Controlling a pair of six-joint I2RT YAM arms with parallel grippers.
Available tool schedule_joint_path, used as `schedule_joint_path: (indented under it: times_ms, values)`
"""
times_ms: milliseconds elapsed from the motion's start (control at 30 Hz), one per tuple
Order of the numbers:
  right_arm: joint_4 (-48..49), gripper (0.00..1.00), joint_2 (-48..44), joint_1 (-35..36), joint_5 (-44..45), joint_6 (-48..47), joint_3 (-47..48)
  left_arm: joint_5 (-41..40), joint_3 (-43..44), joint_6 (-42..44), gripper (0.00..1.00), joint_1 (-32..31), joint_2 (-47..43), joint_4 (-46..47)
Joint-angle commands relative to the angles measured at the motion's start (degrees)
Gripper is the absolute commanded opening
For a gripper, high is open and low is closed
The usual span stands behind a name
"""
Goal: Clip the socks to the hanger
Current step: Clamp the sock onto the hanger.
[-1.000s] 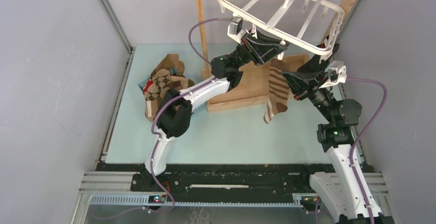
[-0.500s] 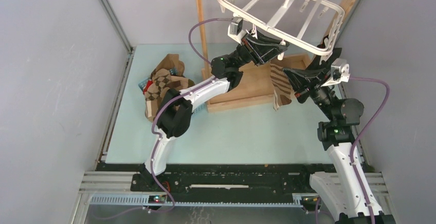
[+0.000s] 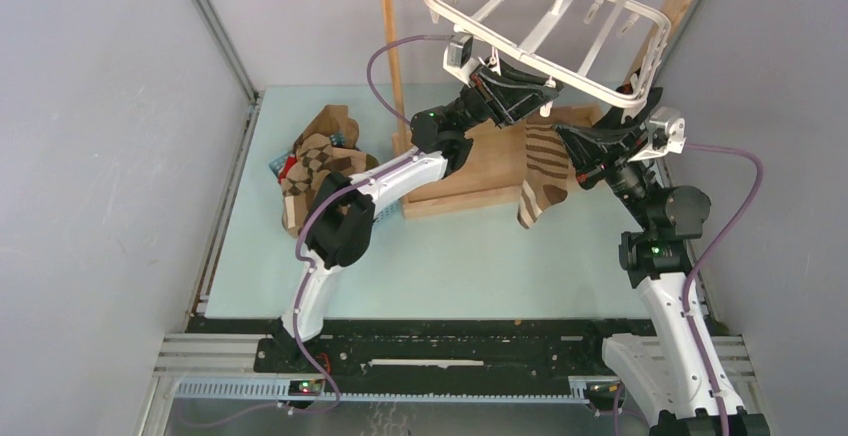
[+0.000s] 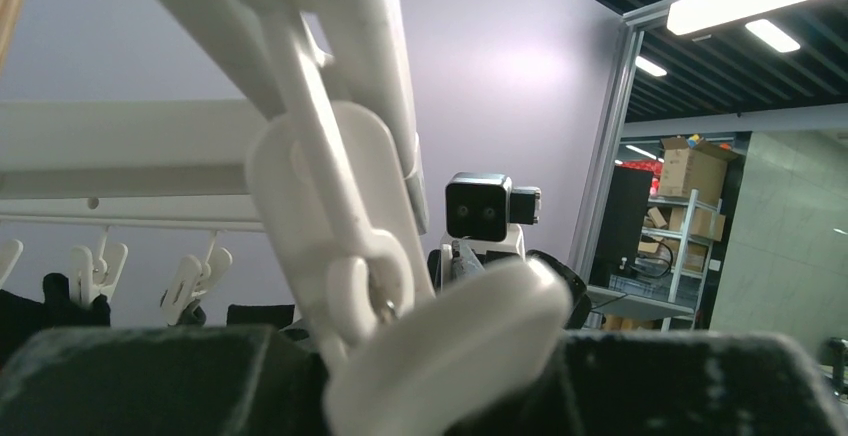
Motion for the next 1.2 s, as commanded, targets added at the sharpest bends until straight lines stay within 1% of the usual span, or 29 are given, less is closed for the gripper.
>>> schedule_joint_path:
  times_ms: [0,367,567,800,1000,1167]
  values:
    - [2.63,0.00,0.49,-0.68,1.21,0.01,3.23,2.82,3.65,-4.23,0.01,-0.54,1.05,-0.87]
    - [4.95,0.00,0.64,-0.70,-0.24,1.10,3.47,2.06,3.75,-4.40,0.04,-0.47,1.32,-0.91]
    - [-3.10,0.00,0.86,-0.48,1.41,-3.65,5.09,1.43,4.70,-4.99,0.06,-0.23,1.23,-0.85]
    - [-9.01,0.00,0.36,-0.49,2.11,-6.27,6.01,0.98,5.03,-5.63,0.07,-0.13,1.19,-0.81]
    - [-8.69,0.00,0.09,-0.72,3.08,-4.63,6.01,0.97,4.96,-5.72,0.07,-0.03,1.35,-0.83]
    - [-5.28,0.00,0.12,-0.96,1.98,-1.14,5.95,1.07,4.80,-5.67,0.07,-0.03,1.46,-0.77]
